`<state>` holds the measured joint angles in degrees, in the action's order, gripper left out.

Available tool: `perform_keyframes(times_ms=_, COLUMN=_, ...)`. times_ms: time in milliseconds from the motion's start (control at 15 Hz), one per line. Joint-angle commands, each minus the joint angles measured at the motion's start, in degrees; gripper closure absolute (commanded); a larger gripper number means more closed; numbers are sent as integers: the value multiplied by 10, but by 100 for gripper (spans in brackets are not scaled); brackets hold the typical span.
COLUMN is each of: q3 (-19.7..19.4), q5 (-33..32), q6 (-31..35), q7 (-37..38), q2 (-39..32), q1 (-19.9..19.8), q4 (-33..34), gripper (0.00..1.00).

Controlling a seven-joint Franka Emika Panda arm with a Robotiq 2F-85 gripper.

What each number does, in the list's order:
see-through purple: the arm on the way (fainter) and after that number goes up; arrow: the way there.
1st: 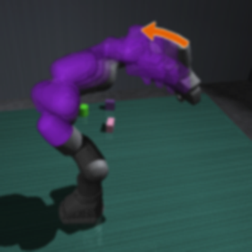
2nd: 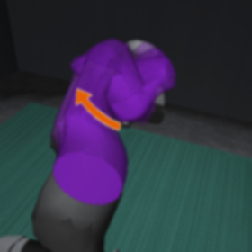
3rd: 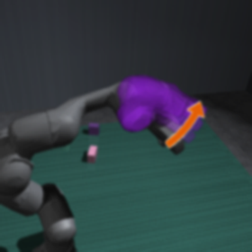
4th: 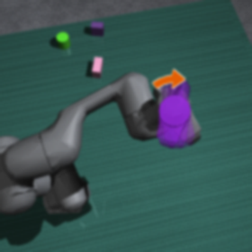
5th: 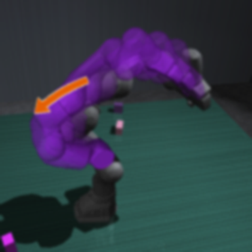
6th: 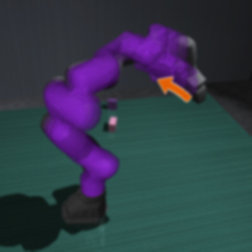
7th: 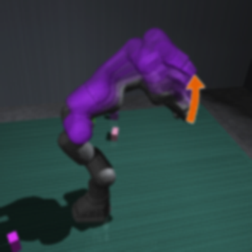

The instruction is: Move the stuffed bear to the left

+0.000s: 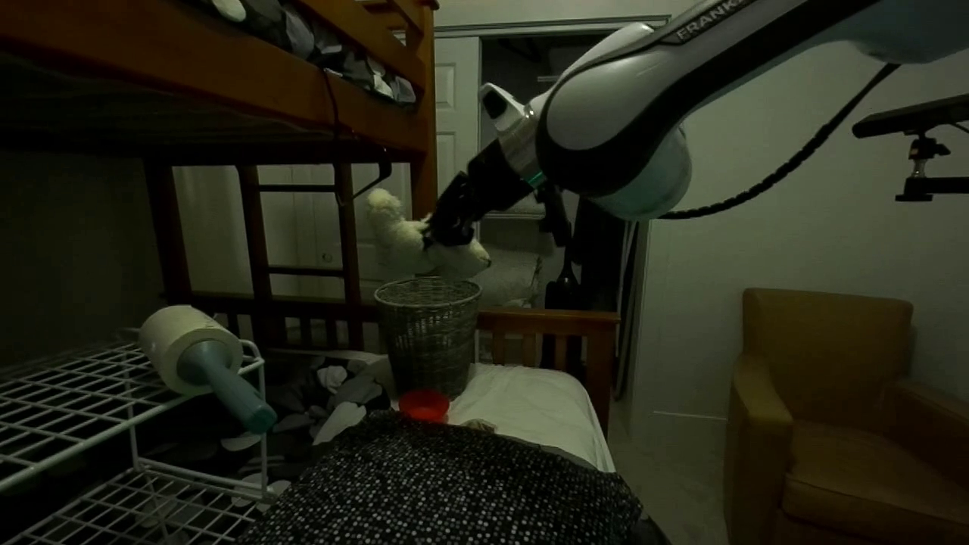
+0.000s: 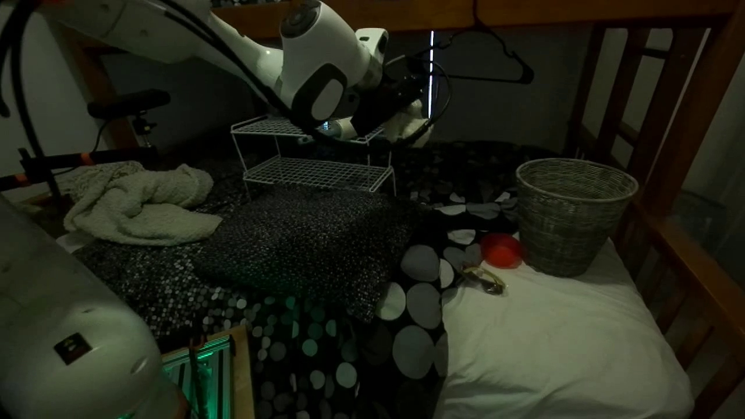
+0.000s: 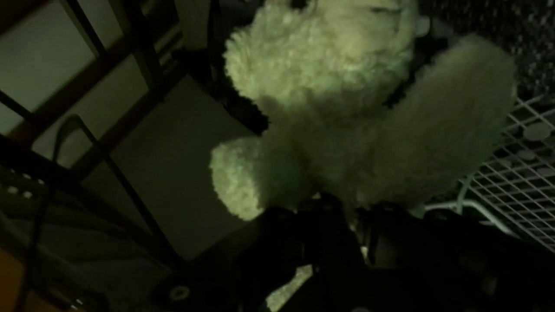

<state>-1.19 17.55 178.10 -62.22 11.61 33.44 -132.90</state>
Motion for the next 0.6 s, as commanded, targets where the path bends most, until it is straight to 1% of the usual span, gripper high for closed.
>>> perform_keyframes(times_ms=0, q3=-28, q5=71, q6=-13, q7=-88, q2=-74, q1=118, q4=119, gripper=97)
perform_keyframes(times_ms=67, q3=-27, q5=93, q6=-25, q7=-117, q2=-90, q1=141, q4=153, gripper=97)
perform_keyframes(times_ms=133, q3=-23, q5=111, q6=-40, q7=-148, q2=-100, q1=155, q4=185, gripper=97)
perform_keyframes(times_ms=267, q3=-13, q5=175, q6=-73, q7=-233, q2=-125, q1=179, q4=253, gripper=97)
perform_keyframes(times_ms=400, q3=1, q5=243, q6=-129, q7=-316, q2=-151, q1=186, q4=319, gripper=97)
perform_keyframes(times_ms=533, q3=11, q5=319, q6=-204, q7=-400, q2=-176, q1=178, q4=371, gripper=97)
